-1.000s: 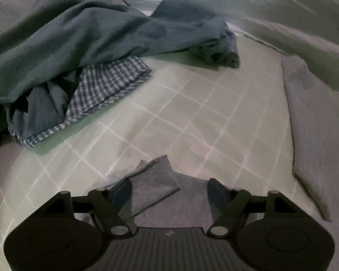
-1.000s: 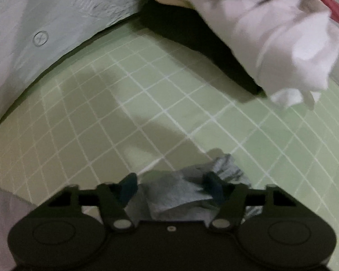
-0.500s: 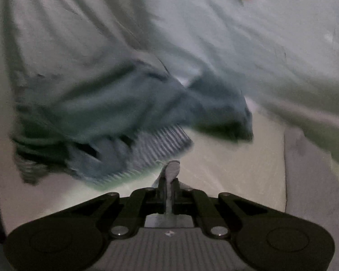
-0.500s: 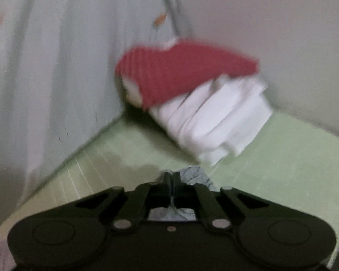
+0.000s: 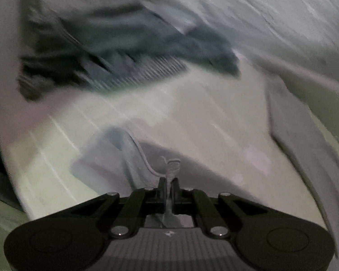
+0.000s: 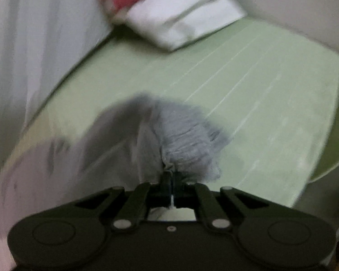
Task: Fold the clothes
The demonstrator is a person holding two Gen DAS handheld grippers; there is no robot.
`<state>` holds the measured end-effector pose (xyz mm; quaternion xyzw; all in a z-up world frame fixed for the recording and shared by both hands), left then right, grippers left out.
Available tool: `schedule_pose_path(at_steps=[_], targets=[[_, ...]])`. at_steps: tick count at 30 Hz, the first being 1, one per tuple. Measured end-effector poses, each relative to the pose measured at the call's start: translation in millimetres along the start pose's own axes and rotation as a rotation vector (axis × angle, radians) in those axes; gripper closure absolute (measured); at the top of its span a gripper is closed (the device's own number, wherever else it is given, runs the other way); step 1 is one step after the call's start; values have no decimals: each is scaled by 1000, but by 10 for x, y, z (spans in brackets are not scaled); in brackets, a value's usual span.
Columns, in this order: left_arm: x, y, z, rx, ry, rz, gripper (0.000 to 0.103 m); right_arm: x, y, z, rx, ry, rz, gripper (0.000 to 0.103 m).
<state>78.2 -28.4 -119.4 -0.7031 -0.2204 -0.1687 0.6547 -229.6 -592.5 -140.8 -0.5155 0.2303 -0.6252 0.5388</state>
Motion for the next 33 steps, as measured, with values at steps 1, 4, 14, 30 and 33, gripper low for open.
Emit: schedule_pose_path(at_steps=[1, 4, 14, 30, 33], targets=[[-49, 70, -100, -17, 9, 19, 99, -44, 85, 95, 13, -30, 27, 101], [-72, 225, -335, -20, 52, 41, 99, -123, 307, 418, 37, -142, 69, 101], [638, 756, -688, 21, 70, 26, 99, 237, 1113, 1545, 45, -297, 8, 103], [1343, 990, -1330, 3, 160, -79, 99, 1237, 1604, 1802, 97, -227, -133, 103], [1250, 852, -1271, 0, 155, -85, 99, 1158, 1298, 1385, 66, -164, -146, 103]])
Point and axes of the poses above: each gripper's, at about its wrist camera, not at the fingertips, and y roughly the way its jaws point, z to its left, x to its top, the point moved 3 cm from there along y, roughly the way its jaws point, and after that the axes turned 9 degrees about y, right-handed, at the moved point
